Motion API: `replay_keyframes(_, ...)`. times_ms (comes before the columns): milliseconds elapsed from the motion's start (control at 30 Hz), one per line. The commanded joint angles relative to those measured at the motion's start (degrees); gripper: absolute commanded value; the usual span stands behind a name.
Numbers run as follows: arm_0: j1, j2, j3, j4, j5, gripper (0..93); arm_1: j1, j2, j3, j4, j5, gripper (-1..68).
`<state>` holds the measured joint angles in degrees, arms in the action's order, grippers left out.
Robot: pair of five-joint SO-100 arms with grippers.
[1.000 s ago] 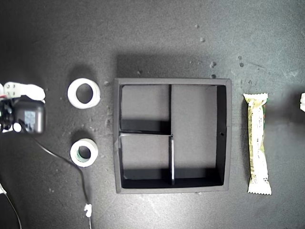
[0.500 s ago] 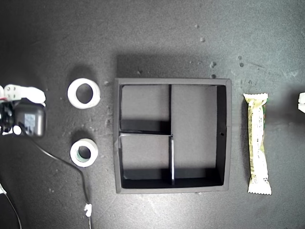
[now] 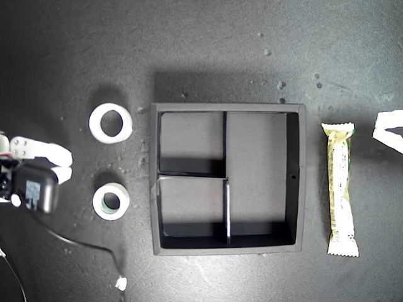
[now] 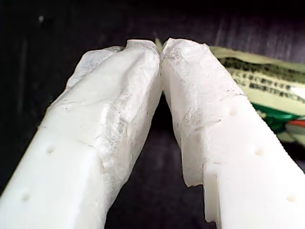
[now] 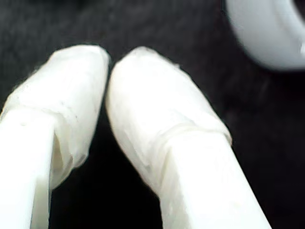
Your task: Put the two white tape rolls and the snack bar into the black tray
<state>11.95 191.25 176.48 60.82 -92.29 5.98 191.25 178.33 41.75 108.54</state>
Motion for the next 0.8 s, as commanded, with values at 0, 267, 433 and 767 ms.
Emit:
replay_keyframes(0, 1.4, 2.5, 1.4, -11.3, 7.5, 6.1, 0.6, 0.5, 0.6, 1.1, 12.7, -0.4)
replay_keyframes(267, -3.2, 2.6, 1.3, -26.1, 19.1, 14.6, 2.5, 0.5, 0.6, -5.6, -17.8, -0.3)
replay_keyframes(433, -7.5, 2.7, -0.5, -33.1, 26.7, 18.4, -0.4, 0.5, 0.6, -7.5, -22.2, -0.3)
replay_keyframes(767, -10.1, -29.7, -32.9, -14.8, 29.4, 18.2, -3.6, -0.7, -16.2, -2.2, -34.9, -0.2)
